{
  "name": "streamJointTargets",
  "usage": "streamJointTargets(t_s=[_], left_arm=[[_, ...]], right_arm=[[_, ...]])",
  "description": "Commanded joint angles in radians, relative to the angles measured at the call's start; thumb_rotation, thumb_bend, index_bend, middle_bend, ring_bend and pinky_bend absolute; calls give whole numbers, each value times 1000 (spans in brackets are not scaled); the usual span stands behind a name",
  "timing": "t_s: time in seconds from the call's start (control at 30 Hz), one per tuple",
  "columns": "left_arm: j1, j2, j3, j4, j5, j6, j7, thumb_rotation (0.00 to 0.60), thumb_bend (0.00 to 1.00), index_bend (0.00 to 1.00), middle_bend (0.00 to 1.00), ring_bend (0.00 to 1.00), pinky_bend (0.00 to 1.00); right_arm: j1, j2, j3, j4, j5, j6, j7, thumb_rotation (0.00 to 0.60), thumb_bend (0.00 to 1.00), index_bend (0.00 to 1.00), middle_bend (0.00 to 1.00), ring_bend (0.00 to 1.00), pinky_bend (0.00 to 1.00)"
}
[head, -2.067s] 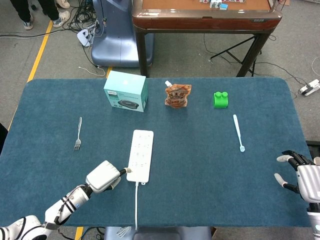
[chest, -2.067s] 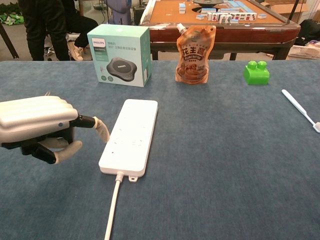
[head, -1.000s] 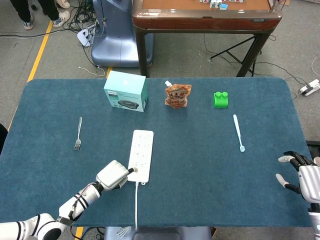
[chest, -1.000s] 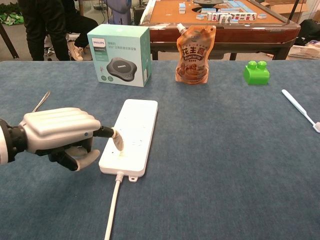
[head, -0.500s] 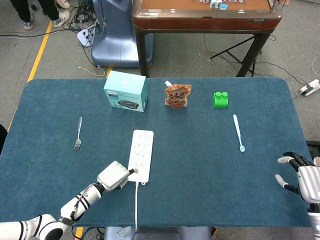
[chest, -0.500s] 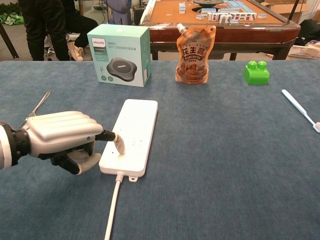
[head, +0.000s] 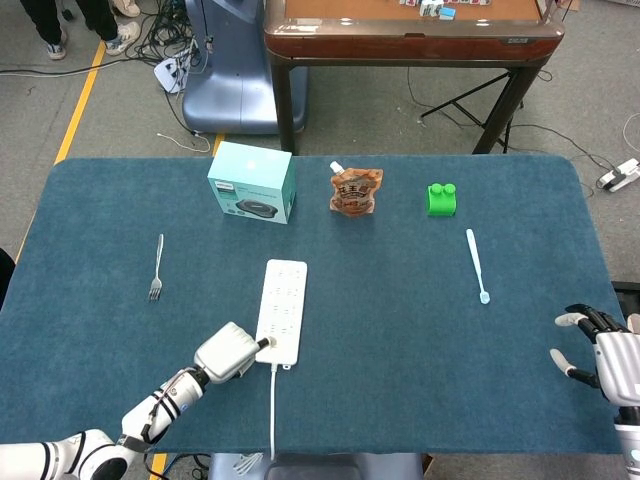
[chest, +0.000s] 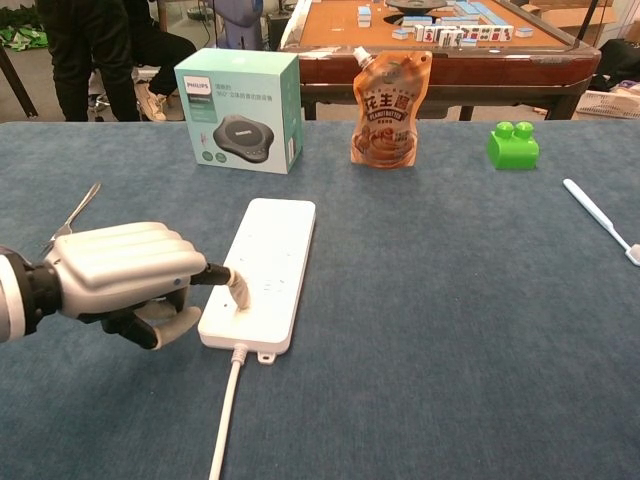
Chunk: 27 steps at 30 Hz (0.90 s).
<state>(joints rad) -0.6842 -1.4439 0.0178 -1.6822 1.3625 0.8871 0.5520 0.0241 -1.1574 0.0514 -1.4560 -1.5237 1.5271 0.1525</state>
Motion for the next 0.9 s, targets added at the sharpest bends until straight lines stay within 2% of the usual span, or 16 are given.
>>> streamJointTargets(t_s=[0.03, 0.23, 0.47, 0.57, 0.77, 0.83, 0.9], left_arm=[[5, 9, -5, -18, 2, 17, -23, 600, 649, 320, 1000, 1000, 1000], [31, 86, -27, -89, 29, 90, -97, 600, 647, 320, 1000, 1000, 1000], [123, 220, -6, -153, 81, 231, -224, 600, 635, 277, 993, 989, 1000], [182, 278, 9, -155, 96, 306, -305, 600, 634, 278, 923, 929, 1000], [302, 346, 16, -147, 43, 449, -320, 600, 633, 279, 764, 748, 997], [335, 358, 15, -148, 15, 483, -312, 600, 632, 281, 704, 675, 965], [374, 354, 7, -130, -1, 543, -287, 600, 631, 318, 640, 610, 883]], right_arm=[[0, 0, 0, 0, 0, -1, 0, 600, 174, 393, 307, 315, 507], [1, 3, 2, -3, -3, 2, 0, 600, 174, 393, 307, 315, 507], [3, 8, 0, -11, -13, 7, -5, 600, 174, 393, 306, 315, 507], [2, 11, 0, -15, -13, 8, -10, 600, 174, 393, 307, 315, 507], [9, 16, 1, -32, -17, 3, -25, 600, 174, 393, 307, 315, 507], [11, 18, 1, -39, -20, 1, -32, 600, 174, 393, 307, 315, 507], [13, 20, 1, -47, -21, -1, -40, 600, 174, 393, 307, 315, 507]])
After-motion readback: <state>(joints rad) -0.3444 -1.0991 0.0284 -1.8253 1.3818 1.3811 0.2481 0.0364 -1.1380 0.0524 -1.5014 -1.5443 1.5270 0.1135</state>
